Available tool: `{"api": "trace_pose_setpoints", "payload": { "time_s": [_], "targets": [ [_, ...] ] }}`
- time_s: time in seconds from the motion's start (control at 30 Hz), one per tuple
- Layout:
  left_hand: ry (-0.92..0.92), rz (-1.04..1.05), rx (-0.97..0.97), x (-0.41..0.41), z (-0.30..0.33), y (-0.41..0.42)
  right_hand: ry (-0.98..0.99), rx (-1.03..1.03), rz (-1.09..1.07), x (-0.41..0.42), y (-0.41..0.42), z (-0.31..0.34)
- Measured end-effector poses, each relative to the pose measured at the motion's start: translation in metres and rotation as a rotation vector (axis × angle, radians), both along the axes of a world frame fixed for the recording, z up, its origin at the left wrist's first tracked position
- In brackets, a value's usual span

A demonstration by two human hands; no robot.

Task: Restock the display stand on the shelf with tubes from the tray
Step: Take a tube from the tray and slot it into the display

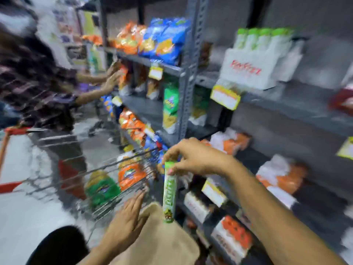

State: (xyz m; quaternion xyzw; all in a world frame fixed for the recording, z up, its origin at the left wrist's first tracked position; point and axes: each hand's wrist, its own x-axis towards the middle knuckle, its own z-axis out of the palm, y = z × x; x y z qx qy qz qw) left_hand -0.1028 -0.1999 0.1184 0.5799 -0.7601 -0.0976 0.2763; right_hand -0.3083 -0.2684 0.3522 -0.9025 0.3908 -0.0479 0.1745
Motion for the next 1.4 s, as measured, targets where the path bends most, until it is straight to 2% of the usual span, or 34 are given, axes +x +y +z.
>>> {"api": "trace_pose_setpoints", "payload": {
  "time_s": [0.17, 0.37, 0.5, 0.57, 0.77, 0.87, 1.03, 1.13, 1.4],
  "targets": [
    [0.116, -0.416, -0.289, -0.149, 0.107, -0.072, -0.052, -0.144, -0.229, -0.124, 0.059, 0.123],
    [0.184, -0.865, -0.568, -0.326, 0.218, -0.057, -0.032, -0.285, -0.532, -0.24, 0.147, 0.219],
    [0.136, -0.976, -0.7, -0.42, 0.257, -0.019, -0.021, -0.394, -0.773, -0.301, 0.201, 0.262],
    [0.104, -1.028, -0.685, -0.456, 0.266, -0.001, -0.011, -0.434, -0.872, -0.328, 0.226, 0.277],
    [-0.123, -0.954, -0.686, -0.527, 0.261, 0.033, 0.037, -0.382, -1.107, -0.408, 0.279, 0.309],
    [-0.119, -0.843, -0.651, -0.543, 0.27, 0.039, -0.038, -0.381, -1.25, -0.447, 0.288, 0.315],
    [-0.138, -0.716, -0.567, -0.555, 0.277, 0.039, 0.046, -0.458, -1.426, -0.503, 0.283, 0.312],
    [-0.13, -0.722, -0.497, -0.55, 0.279, 0.044, 0.087, -0.513, -1.483, -0.531, 0.278, 0.298],
    [-0.128, -0.679, -0.502, -0.546, 0.284, 0.052, 0.1, -0.535, -1.495, -0.558, 0.275, 0.279]
  ]
}}
